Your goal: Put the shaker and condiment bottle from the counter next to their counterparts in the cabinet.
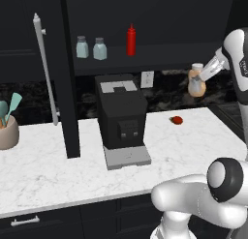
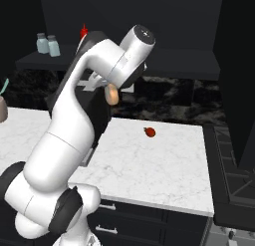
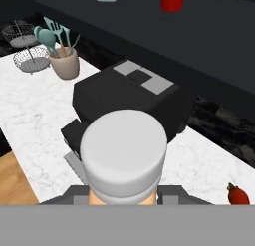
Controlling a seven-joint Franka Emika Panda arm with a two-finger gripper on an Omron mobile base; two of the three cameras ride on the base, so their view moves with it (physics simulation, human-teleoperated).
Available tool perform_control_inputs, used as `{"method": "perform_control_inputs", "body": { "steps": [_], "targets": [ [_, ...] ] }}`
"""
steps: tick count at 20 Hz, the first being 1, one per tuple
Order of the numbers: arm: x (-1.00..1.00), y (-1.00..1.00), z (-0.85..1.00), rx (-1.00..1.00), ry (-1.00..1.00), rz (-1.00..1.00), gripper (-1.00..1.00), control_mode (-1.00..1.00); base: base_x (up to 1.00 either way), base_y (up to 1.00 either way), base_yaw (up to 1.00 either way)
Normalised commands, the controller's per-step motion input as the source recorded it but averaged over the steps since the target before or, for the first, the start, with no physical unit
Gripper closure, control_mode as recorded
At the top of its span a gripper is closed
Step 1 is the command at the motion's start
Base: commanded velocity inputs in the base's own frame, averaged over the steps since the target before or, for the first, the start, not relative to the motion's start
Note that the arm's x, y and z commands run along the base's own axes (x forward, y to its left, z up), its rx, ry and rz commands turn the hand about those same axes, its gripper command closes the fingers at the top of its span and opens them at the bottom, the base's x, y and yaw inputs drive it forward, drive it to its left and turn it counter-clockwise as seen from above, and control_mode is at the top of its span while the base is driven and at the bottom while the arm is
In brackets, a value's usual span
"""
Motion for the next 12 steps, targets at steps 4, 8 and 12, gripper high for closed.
{"method": "perform_control_inputs", "body": {
  "steps": [4, 8, 12],
  "targets": [
    [0.00, 0.15, 0.20, 0.00, 0.05, 0.00, 1.00, -1.00, 0.00, 0.00, 0.00],
    [0.00, 0.15, 0.21, 0.00, 0.04, 0.00, 1.00, -1.00, 0.00, 0.00, 0.00],
    [0.00, 0.15, 0.21, 0.00, 0.03, 0.00, 1.00, -1.00, 0.00, 0.00, 0.00]
  ]
}}
